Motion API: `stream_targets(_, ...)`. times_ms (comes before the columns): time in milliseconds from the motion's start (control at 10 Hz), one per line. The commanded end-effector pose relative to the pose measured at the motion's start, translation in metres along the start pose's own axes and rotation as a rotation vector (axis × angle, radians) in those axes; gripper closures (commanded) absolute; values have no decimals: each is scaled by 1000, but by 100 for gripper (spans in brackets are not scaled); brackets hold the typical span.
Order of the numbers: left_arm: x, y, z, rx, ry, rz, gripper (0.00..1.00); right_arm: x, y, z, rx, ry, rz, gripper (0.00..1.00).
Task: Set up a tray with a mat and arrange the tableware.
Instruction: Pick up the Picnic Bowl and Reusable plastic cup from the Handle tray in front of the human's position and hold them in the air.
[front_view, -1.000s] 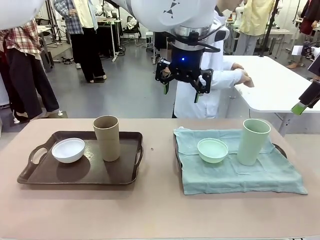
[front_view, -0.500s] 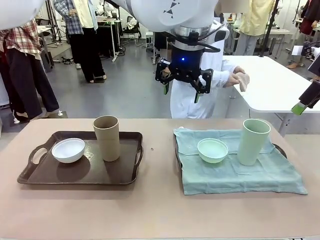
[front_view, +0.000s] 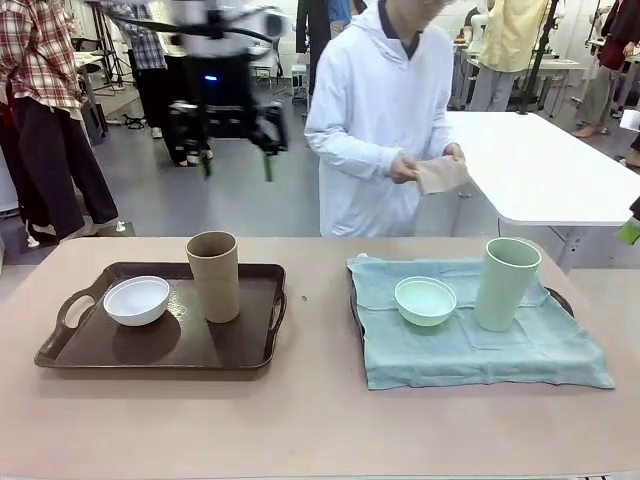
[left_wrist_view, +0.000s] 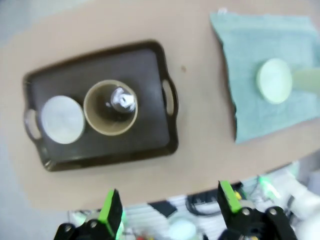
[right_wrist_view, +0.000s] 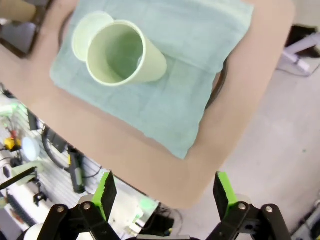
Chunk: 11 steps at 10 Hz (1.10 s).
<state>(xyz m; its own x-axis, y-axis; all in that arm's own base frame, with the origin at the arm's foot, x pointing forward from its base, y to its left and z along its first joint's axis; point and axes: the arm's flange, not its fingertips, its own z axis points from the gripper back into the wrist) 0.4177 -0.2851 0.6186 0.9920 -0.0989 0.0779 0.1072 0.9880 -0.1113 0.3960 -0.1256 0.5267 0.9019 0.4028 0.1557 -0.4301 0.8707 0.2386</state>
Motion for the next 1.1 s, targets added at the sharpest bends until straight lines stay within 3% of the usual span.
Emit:
stream_targets(0, -23, 64, -11, -206, 6, -7, 0, 6, -12, 12, 176, 14, -100, 0)
stream_targets(300, -47, 159, -40, -453, -30, 90, 0, -6, -37, 10, 316, 21, -211, 0)
stream_targets(800, -85, 272, -68, -576, -77, 244, 0, -39, -50, -20, 426, -49, -270, 0)
stream_targets(900, -82, 278, -67, -522, -120, 277, 0, -40, -47, -27, 361, -51, -284, 0)
stream_targets(1000, -81, 267, -66, -529, -42, 242, 0, -38, -43, -26, 172, -67, -302, 0)
